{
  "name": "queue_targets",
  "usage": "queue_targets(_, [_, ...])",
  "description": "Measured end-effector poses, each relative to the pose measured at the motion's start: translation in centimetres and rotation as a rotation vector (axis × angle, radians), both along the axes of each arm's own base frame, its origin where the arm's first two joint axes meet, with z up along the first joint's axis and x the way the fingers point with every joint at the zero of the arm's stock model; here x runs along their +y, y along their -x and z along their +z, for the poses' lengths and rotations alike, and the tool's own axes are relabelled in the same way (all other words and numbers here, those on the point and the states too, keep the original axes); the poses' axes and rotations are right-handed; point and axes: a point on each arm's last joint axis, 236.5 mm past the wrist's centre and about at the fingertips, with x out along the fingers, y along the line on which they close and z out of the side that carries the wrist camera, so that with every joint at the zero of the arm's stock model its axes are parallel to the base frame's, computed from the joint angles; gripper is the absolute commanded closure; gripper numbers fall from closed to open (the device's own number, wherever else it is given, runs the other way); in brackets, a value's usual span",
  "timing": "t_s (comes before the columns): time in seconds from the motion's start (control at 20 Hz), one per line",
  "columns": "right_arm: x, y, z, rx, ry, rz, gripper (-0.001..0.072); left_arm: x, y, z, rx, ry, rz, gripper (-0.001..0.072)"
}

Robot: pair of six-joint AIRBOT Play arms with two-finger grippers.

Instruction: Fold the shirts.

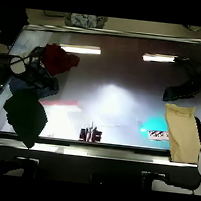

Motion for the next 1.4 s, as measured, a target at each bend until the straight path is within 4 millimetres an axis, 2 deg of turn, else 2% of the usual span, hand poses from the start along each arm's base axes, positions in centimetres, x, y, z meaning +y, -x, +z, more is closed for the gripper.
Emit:
queue_targets(0.65, [0.0,0.0,0.0,-0.001,0.000,0.000,0.0034,0.0,0.0,0.0,0.001,0.000,0.000,0.0090])
queue_targets(0.85, [-0.3,-1.4,0.2,-0.058,0.011,-0.007,0.0034,-0.1,-0.4,0.0,-0.014,0.003,0.001,0.0090])
queue_targets(1.2, [-0.7,-3.5,0.5,-0.148,0.027,-0.019,0.0034,-0.5,-4.7,0.1,-0.161,0.019,0.013,0.0084])
queue_targets(1.3, [-0.8,-4.3,0.8,-0.185,0.032,-0.023,0.0034,-0.7,-6.6,0.2,-0.227,0.025,0.017,0.0074])
queue_targets(1.4, [-1.0,-5.3,1.1,-0.229,0.038,-0.029,0.0035,-0.4,-9.8,1.1,-0.329,0.041,0.039,0.0076])
